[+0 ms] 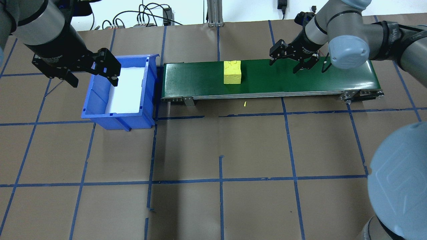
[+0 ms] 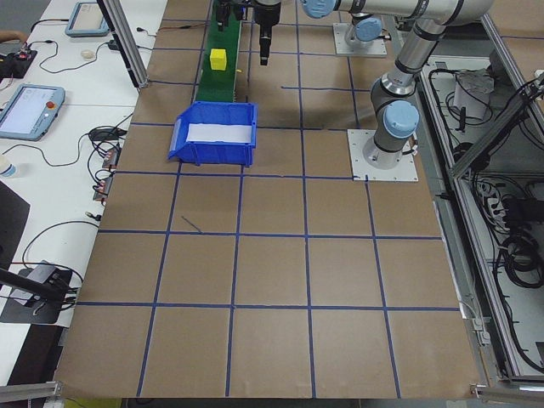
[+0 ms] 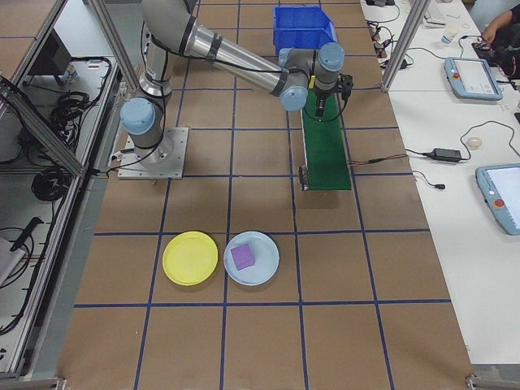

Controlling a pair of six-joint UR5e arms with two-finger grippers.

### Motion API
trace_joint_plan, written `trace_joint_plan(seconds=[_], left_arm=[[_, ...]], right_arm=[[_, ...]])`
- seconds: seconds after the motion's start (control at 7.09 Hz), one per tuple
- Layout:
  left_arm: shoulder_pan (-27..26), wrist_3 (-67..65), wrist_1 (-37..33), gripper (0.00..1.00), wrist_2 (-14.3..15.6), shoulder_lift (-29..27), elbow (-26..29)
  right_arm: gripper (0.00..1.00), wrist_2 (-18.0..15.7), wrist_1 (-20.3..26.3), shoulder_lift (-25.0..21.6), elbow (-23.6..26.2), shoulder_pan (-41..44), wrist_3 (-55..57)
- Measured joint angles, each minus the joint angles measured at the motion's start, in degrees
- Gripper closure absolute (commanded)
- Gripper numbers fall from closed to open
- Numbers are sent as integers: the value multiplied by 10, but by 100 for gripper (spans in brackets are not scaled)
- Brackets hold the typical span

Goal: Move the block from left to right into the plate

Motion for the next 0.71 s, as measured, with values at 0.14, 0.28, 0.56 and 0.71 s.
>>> trace_joint_plan(seconds=[0.14, 0.28, 0.56, 0.71], left_arm=[[0, 0, 0, 0, 0, 0, 0], [-1, 0, -1, 0, 2, 0, 1], [4, 2, -7, 0, 4, 5, 0], [4, 0, -9, 0, 0, 4, 1]], right_arm=[[0, 4, -3, 5, -2, 3, 3], [0, 5, -4, 7, -1, 4, 0], [0, 6, -3, 9, 1, 6, -7], [0, 6, -1, 11, 1, 7, -10]])
